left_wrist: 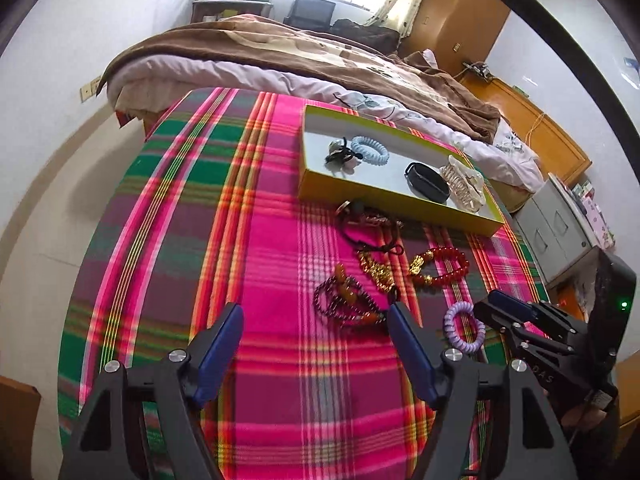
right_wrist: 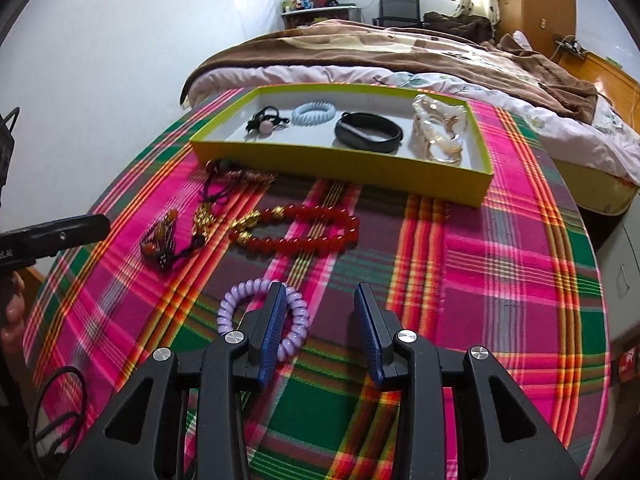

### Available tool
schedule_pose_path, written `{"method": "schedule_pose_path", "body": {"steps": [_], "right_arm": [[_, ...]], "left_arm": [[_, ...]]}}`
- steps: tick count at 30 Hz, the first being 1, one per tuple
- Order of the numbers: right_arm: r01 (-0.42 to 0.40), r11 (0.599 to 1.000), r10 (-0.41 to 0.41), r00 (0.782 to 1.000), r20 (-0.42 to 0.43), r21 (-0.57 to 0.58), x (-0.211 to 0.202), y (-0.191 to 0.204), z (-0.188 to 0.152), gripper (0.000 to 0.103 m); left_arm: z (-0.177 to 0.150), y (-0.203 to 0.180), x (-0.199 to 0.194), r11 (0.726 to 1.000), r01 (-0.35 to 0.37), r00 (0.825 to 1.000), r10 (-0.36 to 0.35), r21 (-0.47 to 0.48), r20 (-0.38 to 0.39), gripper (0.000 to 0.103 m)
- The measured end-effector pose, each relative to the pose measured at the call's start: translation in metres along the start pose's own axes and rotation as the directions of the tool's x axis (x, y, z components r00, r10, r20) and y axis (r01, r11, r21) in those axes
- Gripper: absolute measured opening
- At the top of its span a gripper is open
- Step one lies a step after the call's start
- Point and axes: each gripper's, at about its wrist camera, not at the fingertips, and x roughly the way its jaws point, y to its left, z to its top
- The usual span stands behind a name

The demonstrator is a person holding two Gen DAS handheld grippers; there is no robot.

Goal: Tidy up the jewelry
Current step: 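Close the right tool on the lavender coil hair tie, then lift lavender coil with right tool while left tool grasps the dark beaded bracelet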

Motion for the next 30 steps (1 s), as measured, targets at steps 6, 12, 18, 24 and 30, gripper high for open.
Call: {"method": "schedule_pose_path", "body": {"steps": [6, 12, 18, 24, 30], "right_arm": [[0.025, 0.999, -0.025, 1.000, -0.005, -0.029, 0.004, 0.007, -0.001, 0.041], [0.061, 0.996, -0.061, 0.998, -0.005, -0.058, 0.004, 0.014, -0.003, 0.041], [0.054, 0.996, -0.055, 0.999, -0.001, -0.068, 0.001, 0.016, -0.006, 0.011], [0.025, 1.000, -0.025, 0.999, 0.021, -0.014, -0.006, 0.004, -0.008, 0.010], [0.030, 0.999, -0.031, 0.999, 0.043, 0.031, -0.016, -0.011, -0.014, 0.010]], "left_arm": [[-0.010, 0.017, -0.003, 0.999, 0.002, 1.000, -0.002, -0.048, -0.007, 0.076], [-0.016, 0.024, 0.000, 0.997, -0.008, 1.000, 0.007, -0.071, -0.019, 0.076], [-0.017, 0.018, 0.003, 0.998, -0.010, 1.000, 0.009, -0.054, -0.028, 0.076], [-0.014, 0.001, 0.009, 1.000, -0.009, 0.999, 0.008, -0.016, -0.044, 0.084], [-0.009, -0.022, 0.026, 1.000, -0.014, 0.997, 0.016, 0.023, -0.077, 0.085]]}}
